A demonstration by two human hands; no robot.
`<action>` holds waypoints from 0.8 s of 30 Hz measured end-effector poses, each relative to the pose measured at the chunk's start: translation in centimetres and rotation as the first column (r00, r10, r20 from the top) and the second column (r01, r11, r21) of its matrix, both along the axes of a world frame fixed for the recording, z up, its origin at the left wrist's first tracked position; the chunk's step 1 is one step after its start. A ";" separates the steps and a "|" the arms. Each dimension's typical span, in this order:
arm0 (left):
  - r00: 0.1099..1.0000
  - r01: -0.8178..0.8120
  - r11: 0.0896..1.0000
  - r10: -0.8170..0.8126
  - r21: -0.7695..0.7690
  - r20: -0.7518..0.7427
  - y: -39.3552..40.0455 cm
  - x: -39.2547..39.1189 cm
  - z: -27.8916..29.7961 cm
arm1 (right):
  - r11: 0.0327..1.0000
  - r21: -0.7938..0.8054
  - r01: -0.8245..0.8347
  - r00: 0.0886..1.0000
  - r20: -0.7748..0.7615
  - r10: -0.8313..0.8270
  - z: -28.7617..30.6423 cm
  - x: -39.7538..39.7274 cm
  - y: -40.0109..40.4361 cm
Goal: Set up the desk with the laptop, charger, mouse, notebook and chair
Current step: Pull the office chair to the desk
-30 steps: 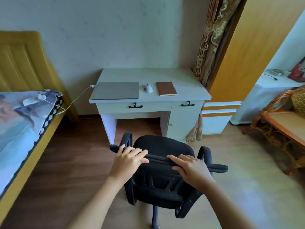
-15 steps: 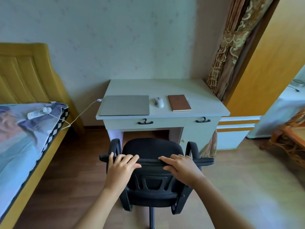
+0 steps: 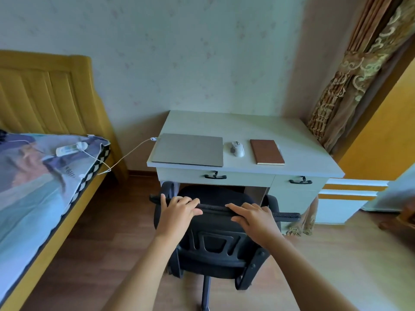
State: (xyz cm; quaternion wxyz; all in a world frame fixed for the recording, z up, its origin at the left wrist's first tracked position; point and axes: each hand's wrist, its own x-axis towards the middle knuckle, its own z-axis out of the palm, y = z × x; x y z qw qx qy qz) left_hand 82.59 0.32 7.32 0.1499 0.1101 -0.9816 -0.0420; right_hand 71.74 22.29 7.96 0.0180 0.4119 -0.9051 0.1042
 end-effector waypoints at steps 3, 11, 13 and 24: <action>0.999 -0.027 0.998 0.025 0.054 0.030 -0.1 -1.4 0.3 | 0.999 0.023 0.027 1.000 0.005 -0.027 0.3 -2.0 -0.8; 0.994 -0.067 0.974 0.046 0.218 0.099 0.4 -3.1 1.1 | 0.998 -0.010 0.057 0.998 0.035 -0.056 0.6 -4.4 -0.6; 0.994 -0.072 0.970 0.050 0.232 0.099 0.4 -3.0 1.3 | 0.997 -0.017 0.070 0.997 0.041 -0.069 0.4 -4.3 -0.6; 0.996 -0.046 0.999 0.047 -0.014 0.074 2.7 -2.2 3.2 | 0.984 -0.066 0.168 0.985 0.058 -0.164 3.5 -1.0 -0.5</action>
